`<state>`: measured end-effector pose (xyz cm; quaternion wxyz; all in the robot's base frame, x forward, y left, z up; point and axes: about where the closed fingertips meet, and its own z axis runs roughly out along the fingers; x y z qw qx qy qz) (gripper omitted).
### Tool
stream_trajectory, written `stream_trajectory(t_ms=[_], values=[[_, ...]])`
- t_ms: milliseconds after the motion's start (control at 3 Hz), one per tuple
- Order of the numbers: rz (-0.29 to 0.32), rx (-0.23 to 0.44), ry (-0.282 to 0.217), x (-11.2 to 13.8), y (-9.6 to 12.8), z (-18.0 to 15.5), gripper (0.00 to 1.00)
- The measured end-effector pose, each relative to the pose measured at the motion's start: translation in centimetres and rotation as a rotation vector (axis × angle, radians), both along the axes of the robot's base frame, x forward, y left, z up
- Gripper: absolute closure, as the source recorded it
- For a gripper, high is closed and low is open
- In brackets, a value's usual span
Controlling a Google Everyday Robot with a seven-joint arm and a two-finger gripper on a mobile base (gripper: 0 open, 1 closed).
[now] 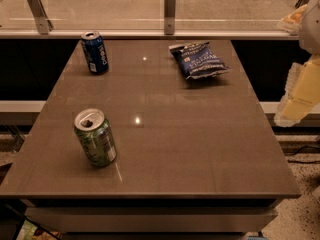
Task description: Pick blue chip bag
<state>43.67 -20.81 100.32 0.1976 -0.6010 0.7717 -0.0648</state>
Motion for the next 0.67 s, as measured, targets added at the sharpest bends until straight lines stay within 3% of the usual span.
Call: stream_trajectory(t_ms=[667], values=[[0.0,-0.003,-0.021,0.21,0.18,0.03,0.0]])
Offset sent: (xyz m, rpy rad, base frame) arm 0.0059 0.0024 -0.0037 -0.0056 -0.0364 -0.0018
